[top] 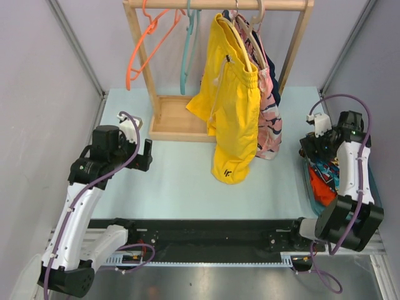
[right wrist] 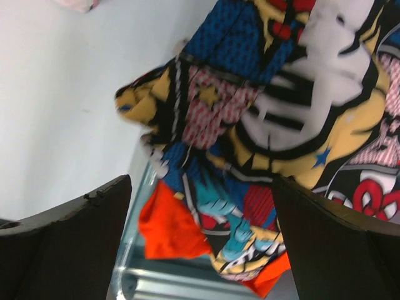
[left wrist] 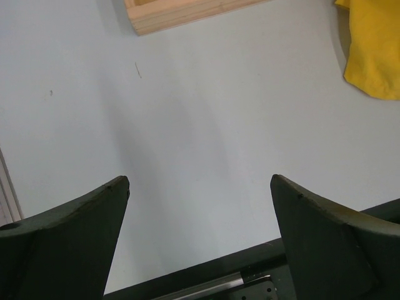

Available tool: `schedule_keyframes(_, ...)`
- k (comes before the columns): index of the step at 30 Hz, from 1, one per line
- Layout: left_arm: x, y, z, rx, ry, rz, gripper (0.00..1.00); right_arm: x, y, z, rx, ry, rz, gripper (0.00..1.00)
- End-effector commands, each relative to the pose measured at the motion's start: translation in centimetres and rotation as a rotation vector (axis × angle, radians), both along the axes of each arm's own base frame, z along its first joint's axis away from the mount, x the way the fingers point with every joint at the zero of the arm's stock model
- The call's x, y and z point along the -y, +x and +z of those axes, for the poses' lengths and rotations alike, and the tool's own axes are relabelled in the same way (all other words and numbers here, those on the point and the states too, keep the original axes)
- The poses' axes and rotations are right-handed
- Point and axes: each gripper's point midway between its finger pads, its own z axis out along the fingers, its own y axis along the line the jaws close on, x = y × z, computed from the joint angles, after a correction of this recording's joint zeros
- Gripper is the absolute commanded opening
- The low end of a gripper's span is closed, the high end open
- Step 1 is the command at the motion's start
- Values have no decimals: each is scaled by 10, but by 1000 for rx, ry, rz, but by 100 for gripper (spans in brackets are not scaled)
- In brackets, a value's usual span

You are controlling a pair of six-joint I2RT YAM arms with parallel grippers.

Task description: Place the shorts on the hanger

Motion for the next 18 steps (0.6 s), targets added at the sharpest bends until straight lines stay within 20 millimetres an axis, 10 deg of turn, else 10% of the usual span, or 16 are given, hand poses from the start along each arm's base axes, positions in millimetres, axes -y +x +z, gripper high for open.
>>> schedule_keyframes(1, 5, 7, 16, 59, -23, -28, 100, 20, 44, 11, 110, -90, 47, 100)
schedule_keyframes(7, 5, 7, 17, 65, -20, -37, 100, 44, 59, -3, 106, -113, -17, 93)
schedule_keyframes(13, 8, 6, 17, 64, -23, -56, 100, 31, 38, 19, 158, -16, 1, 5)
schedule_keyframes(18, 9, 7, 23, 66, -16, -76, 100, 2, 16, 92, 385, 15, 31, 0)
